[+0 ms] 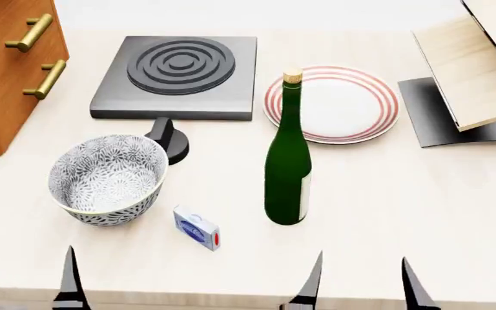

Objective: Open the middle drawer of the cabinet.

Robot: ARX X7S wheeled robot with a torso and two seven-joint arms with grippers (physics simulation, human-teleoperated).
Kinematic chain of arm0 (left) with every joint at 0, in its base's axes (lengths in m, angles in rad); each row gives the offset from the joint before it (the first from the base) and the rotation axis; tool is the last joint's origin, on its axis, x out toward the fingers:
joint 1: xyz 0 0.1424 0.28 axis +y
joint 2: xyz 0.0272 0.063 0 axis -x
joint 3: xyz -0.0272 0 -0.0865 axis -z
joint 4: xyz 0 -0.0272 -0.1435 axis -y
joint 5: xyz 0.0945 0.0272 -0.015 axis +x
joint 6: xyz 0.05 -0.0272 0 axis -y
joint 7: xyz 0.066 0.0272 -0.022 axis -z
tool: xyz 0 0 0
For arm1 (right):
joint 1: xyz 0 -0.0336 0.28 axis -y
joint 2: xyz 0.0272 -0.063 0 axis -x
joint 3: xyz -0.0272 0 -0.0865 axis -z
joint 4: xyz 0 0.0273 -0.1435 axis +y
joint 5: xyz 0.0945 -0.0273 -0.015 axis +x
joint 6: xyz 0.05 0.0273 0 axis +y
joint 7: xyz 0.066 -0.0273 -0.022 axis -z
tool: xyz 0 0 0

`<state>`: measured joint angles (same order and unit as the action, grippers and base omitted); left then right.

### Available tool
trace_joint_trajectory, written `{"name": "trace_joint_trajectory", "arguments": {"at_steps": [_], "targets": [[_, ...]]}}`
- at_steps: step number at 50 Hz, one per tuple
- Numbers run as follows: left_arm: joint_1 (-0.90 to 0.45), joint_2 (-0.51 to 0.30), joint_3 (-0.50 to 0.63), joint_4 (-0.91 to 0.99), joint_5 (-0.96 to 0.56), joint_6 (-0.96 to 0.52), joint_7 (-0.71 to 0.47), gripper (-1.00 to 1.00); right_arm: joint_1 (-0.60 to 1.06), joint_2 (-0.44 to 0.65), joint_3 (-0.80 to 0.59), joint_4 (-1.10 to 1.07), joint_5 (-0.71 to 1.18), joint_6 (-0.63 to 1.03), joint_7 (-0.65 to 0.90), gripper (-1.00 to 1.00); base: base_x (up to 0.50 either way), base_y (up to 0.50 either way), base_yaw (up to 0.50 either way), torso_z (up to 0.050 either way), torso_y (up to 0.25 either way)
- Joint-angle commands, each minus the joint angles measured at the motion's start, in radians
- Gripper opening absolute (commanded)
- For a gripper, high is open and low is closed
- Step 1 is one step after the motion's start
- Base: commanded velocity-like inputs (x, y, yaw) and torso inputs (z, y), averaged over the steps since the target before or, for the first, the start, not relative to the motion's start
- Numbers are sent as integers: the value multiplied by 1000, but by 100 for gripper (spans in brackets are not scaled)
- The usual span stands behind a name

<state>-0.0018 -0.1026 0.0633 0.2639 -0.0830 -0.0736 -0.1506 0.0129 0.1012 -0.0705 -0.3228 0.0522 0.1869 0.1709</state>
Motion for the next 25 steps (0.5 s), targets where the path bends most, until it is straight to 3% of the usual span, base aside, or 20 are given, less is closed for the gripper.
{"name": "trace_joint_trajectory", "arguments": {"at_steps": [1, 13, 25], "targets": [[-11, -25, -1, 234, -42, -121, -24, 100, 8, 27, -28, -293, -25, 192, 42, 100, 0, 0, 0, 0, 0], [-25, -63, -39, 574, -105, -342, -72, 100, 40, 27, -81, -558, -61, 380, 89, 100, 0, 0, 0, 0, 0], [-46, -82, -67, 705, -141, -432, -109, 100, 36, 58, -141, -643, -139, 392, 132, 100, 0, 0, 0, 0, 0]]}}
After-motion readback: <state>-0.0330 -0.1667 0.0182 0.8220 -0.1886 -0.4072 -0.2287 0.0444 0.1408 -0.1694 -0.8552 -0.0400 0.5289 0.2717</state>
